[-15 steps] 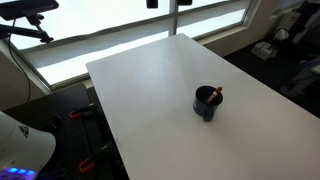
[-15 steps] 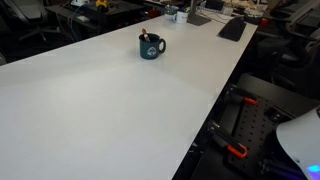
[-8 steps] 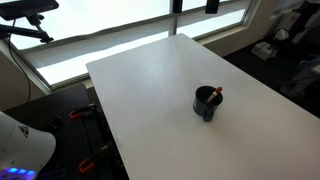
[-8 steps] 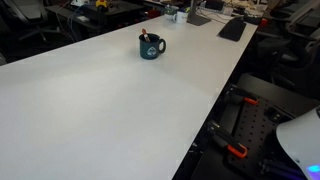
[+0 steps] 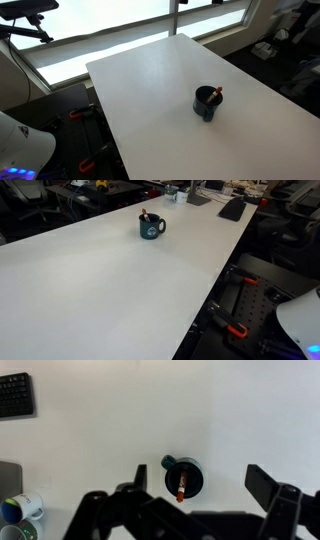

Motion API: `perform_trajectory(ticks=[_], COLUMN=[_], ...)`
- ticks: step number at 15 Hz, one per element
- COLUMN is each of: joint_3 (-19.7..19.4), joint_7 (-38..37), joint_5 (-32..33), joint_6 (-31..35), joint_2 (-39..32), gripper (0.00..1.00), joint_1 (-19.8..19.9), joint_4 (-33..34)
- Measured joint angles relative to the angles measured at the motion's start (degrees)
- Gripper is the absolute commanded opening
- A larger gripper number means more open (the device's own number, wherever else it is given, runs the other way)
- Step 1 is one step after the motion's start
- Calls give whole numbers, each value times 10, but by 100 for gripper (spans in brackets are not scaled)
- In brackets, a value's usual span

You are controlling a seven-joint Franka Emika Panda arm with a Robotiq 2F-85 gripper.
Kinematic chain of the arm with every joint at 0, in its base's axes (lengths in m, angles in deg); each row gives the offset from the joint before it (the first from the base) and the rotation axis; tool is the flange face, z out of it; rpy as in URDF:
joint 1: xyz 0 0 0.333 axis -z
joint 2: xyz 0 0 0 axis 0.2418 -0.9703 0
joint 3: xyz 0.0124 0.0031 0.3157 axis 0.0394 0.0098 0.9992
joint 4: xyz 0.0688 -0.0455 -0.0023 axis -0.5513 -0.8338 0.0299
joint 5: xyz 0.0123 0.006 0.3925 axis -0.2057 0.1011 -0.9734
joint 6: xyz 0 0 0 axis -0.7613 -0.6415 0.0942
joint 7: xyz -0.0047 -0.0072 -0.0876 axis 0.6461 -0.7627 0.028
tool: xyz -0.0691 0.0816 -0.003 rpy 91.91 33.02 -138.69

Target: Remove the marker from the cup

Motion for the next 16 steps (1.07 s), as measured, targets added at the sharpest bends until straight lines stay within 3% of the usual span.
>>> perform_trajectory(ticks=[7,16], joint_3=[2,-3], joint_7=[0,-39], joint_5=[0,20], joint_6=[0,23], joint_2=[-16,-101], gripper=[100,100], joint_1=[-12,-15], joint_4=[0,15])
